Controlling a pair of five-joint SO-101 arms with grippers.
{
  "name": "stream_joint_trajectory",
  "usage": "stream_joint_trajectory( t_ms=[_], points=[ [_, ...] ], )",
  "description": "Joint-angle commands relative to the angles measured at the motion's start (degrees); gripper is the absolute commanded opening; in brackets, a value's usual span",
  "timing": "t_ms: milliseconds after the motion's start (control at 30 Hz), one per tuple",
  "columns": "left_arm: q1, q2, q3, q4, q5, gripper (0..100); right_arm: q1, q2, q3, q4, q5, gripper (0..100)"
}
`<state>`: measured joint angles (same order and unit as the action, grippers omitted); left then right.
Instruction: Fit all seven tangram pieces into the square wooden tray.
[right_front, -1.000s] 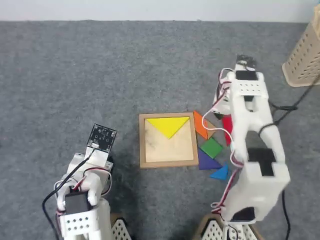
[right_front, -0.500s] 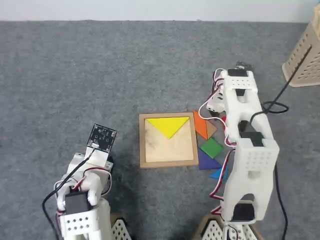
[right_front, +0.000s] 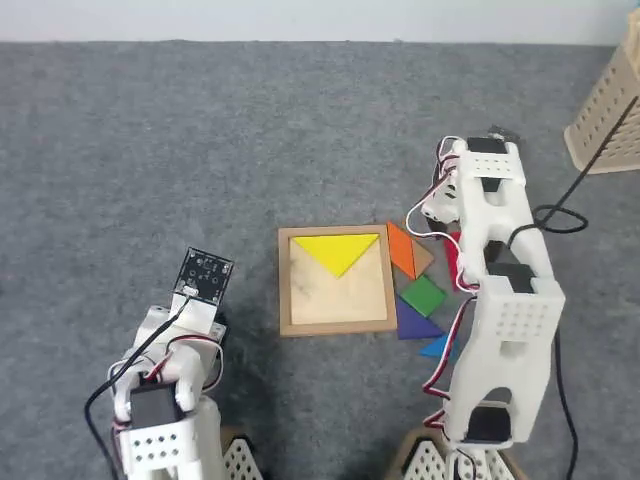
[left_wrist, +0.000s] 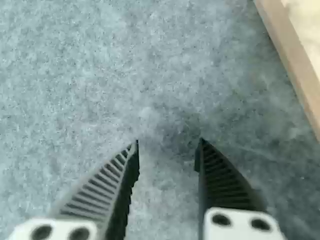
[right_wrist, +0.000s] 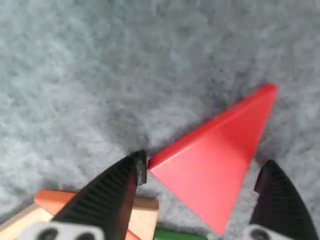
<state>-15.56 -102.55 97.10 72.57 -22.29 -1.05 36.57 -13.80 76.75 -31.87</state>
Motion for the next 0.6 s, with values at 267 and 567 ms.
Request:
stream_joint_trajectory(
  t_ms=[267,567],
  points=[
    [0.0,-0.62,-0.4,0.18,0.35,18,1.98,-0.66,-2.64,-0.04,-0.62,18.7],
    [0.0,-0.62,-0.4,0.18,0.35,18,2.15,-1.27,-2.9,3.91,2.29,18.0]
  ],
)
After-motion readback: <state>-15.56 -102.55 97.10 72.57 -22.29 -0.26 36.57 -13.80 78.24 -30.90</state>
